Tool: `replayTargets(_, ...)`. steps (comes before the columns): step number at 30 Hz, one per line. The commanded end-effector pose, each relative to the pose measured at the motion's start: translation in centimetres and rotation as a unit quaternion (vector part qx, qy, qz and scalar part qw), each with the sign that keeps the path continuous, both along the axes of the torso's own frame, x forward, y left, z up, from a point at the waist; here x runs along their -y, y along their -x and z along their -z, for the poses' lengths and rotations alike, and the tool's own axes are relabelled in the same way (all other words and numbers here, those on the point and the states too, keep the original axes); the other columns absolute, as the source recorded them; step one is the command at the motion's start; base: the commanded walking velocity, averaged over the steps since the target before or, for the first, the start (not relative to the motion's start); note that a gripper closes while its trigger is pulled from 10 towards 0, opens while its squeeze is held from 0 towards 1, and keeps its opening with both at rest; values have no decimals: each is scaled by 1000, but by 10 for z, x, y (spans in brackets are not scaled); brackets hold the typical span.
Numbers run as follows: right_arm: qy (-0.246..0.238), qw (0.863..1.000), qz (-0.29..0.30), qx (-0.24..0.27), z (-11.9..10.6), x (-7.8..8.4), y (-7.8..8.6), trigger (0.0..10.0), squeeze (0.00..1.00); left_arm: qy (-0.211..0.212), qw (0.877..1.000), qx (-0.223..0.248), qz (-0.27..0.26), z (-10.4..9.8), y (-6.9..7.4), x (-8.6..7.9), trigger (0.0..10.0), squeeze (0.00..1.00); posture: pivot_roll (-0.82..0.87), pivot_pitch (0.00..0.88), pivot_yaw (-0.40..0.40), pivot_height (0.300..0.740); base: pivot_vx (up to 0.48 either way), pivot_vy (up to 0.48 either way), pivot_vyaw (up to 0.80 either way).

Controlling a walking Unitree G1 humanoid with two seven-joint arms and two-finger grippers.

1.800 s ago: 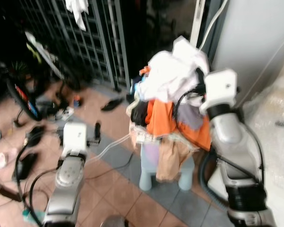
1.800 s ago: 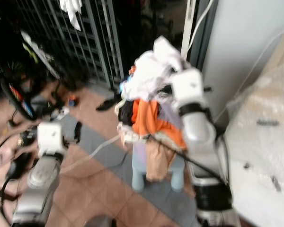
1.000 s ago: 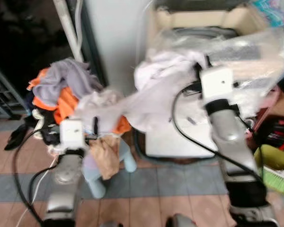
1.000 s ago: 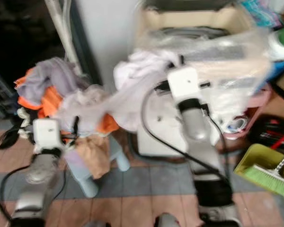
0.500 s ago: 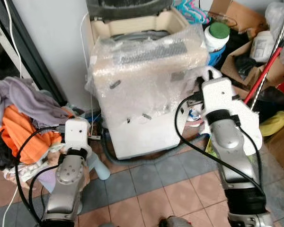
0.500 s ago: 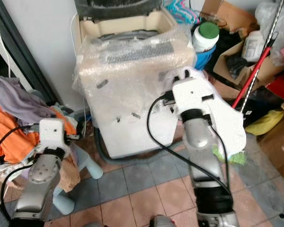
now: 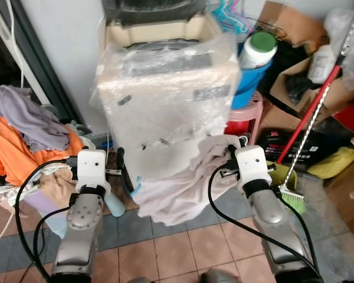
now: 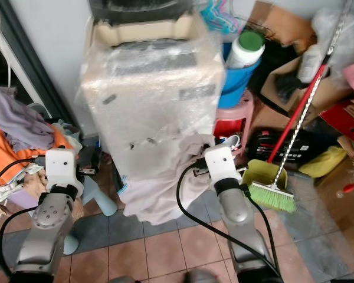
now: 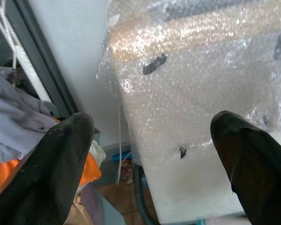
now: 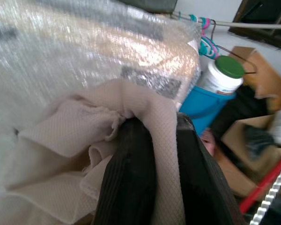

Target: Clothes washing

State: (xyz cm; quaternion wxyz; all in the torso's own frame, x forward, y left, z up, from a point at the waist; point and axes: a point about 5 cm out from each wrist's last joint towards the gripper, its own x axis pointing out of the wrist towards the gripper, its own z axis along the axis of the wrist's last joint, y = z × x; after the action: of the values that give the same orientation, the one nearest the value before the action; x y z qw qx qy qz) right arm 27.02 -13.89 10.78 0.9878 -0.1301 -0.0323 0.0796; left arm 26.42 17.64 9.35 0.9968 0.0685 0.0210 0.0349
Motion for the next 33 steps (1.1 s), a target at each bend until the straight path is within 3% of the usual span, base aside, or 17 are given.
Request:
replayTargets(1, -38, 999, -25, 24, -12, -5, -4, 10000, 0, 5, 1000, 4, -11, -1, -1, -2, 10000, 0, -26, 0, 81, 740, 0, 0, 0)
replayTargets(3, -59, 998, -24, 18, -13, -7, -6, 10000, 0, 10, 1000, 2, -19, -1, -2, -3, 10000, 0, -26, 0, 77, 740, 0, 0, 0)
replayTargets(6, -41, 997, -57, 23, -20, -10, -8, 10000, 0, 12, 999, 2, -41, -3, -4, -8, 10000, 0, -24, 0, 80, 740, 0, 0, 0)
replayTargets(9, -29, 994, -78, 65, -37, -13, -11, 10000, 0, 10, 999, 14, -44, -10, -6, -10, 10000, 0, -14, 0, 78, 740, 0, 0, 333)
replayTargets(16, -12, 986, -116, 121, -68, -20, -20, 10000, 0, 7, 999, 18, -39, -11, -1, -13, 10000, 0, -19, 0, 78, 740, 384, 0, 663)
replayTargets(21, -2, 979, -145, 144, -83, -27, -25, 10000, 0, 15, 999, 18, -38, -10, -5, -8, 10000, 0, -24, 0, 75, 740, 438, 0, 658)
replayTargets(33, -20, 980, -111, 165, -100, -21, -38, 10000, 0, 20, 1000, 13, -13, -5, -4, -2, 10000, 0, -26, 0, 83, 740, 462, 0, 184)
